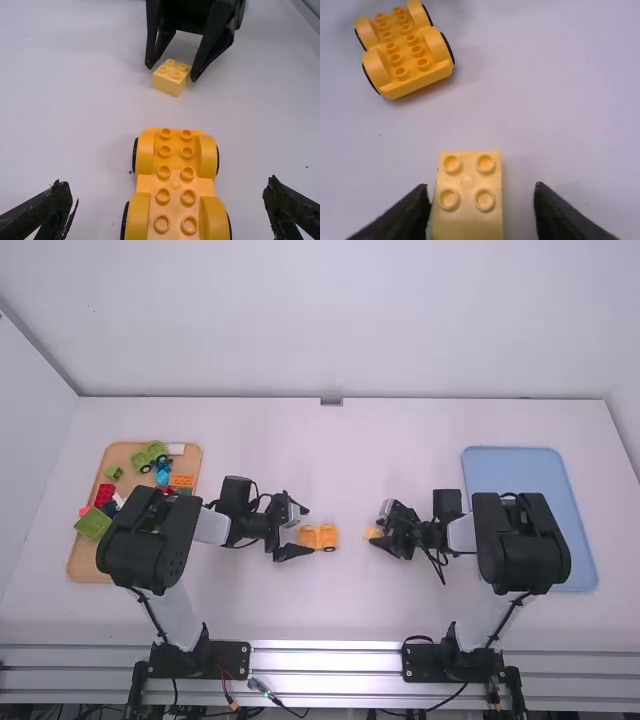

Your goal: Assemble lego blocks to make yellow taxi

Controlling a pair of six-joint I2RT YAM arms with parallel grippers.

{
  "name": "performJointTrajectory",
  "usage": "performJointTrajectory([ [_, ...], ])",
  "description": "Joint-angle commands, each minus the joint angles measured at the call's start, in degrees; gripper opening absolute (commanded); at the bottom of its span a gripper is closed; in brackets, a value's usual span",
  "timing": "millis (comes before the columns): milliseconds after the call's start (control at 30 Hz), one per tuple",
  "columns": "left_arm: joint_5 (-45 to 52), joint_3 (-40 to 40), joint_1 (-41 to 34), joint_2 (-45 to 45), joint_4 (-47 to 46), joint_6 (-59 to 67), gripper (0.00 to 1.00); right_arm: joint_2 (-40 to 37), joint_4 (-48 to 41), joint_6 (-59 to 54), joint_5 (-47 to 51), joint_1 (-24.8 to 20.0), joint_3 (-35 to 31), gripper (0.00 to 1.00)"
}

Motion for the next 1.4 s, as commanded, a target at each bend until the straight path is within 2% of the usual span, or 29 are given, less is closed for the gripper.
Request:
performJointTrajectory([
  [0,0.6,-0.4,-0.3,0.3,-0.3,-0.4,0.99,0.7,-0.2,-0.2,-1.2,0.1,0.8,0.44],
  [133,0.6,-0.4,-0.5,0.3,-0.5,-0.4,0.99,0.7,-0.3,-0.2,-0.4,0.0,0.8,0.38],
  [267,0.6,-0.4,-0.5,0.3,-1.4,0.2,0.99,0.7,-0.4,0.0,0.6,0.0,0.8,0.27],
  [500,-3.7,-2.1,-0.7,0.3,-0.5,0.2,0.99,0.5,-0.4,0.0,-2.2,0.1,1.5,0.19],
  [667,-4.0,-4.5,-1.7,0.3,4.7,0.1,0.99,-0.4,-0.4,0.4,-6.4,0.1,2.2,0.16],
  [867,-6.2,-4.8,-3.1,2.3,10.3,-3.5,0.99,-3.8,-3.8,-0.5,-6.7,3.3,2.8,0.15],
  [1067,-2.5,-1.6,-3.2,6.5,10.0,-3.4,0.99,-8.5,-5.2,-0.6,-4.5,7.6,2.8,0.13],
  [1333,-3.5,0.7,-3.2,11.1,9.9,-3.4,1.00,-9.1,-4.6,-0.6,-4.1,10.7,2.9,0.12],
  [1367,-3.7,0.9,-3.2,11.8,10.1,-3.4,0.96,-9.1,-4.9,-0.6,-4.0,11.1,3.2,0.12],
])
